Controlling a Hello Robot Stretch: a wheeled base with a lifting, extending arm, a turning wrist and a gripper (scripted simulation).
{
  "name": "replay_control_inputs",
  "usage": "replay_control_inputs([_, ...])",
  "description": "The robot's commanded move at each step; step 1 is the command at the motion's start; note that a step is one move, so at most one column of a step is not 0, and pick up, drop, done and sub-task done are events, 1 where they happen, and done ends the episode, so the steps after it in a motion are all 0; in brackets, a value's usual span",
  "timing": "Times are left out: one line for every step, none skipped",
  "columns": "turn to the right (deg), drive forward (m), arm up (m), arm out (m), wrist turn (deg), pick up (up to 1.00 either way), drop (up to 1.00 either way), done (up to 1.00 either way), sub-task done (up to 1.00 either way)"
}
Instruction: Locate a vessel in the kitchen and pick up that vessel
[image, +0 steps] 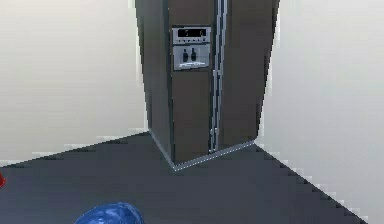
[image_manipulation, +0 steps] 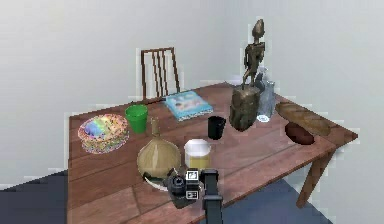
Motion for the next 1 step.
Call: replay_control_inputs([0.0, 0.0, 0.1, 0.0, 0.0, 0.0, 0.0, 0.0, 0.0])
